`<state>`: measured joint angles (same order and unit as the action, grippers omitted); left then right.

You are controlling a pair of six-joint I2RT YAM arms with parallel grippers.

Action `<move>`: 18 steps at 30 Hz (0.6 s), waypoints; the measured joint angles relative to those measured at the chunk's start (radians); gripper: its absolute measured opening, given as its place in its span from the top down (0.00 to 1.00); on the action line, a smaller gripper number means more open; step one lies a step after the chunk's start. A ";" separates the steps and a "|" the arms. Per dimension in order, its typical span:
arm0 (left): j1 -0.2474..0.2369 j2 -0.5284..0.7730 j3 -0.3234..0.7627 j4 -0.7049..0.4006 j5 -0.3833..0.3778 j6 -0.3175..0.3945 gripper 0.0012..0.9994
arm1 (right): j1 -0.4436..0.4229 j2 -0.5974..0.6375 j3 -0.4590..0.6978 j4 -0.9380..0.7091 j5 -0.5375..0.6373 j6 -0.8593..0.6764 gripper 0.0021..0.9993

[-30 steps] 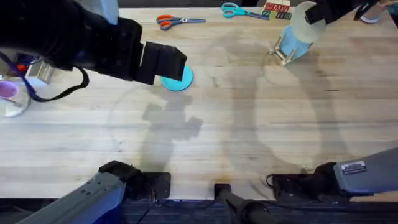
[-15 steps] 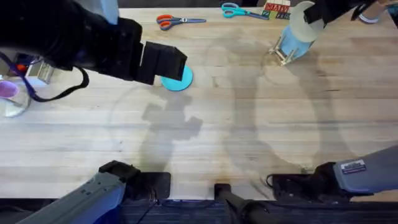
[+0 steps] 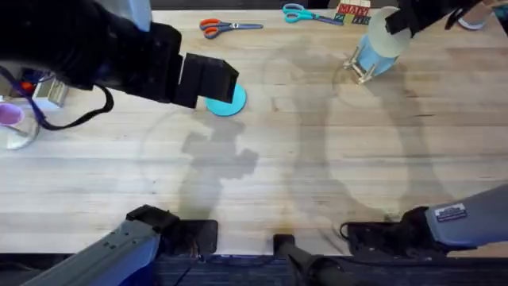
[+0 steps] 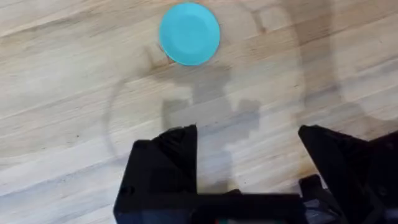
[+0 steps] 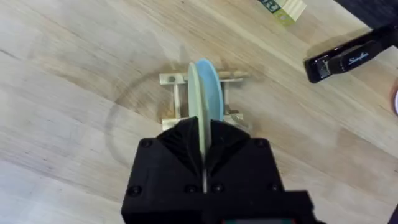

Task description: Pick up the plates from the table one by one and place each into a slot on the dish rack.

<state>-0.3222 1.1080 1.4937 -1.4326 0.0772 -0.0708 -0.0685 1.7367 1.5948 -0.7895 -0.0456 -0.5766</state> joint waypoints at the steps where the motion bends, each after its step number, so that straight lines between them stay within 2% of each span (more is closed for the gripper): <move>1: 0.000 0.000 0.000 0.000 0.000 0.000 0.01 | 0.000 0.000 -0.001 0.000 0.000 0.000 0.97; 10: 0.000 0.000 0.000 0.000 0.000 0.000 0.01 | 0.000 0.000 -0.065 0.048 0.000 0.001 0.97; 18: 0.000 0.000 0.000 0.000 0.000 0.000 0.01 | 0.000 0.000 -0.068 0.051 -0.012 0.001 0.97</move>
<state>-0.3222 1.1080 1.4937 -1.4326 0.0772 -0.0708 -0.0685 1.7367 1.5269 -0.7385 -0.0578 -0.5758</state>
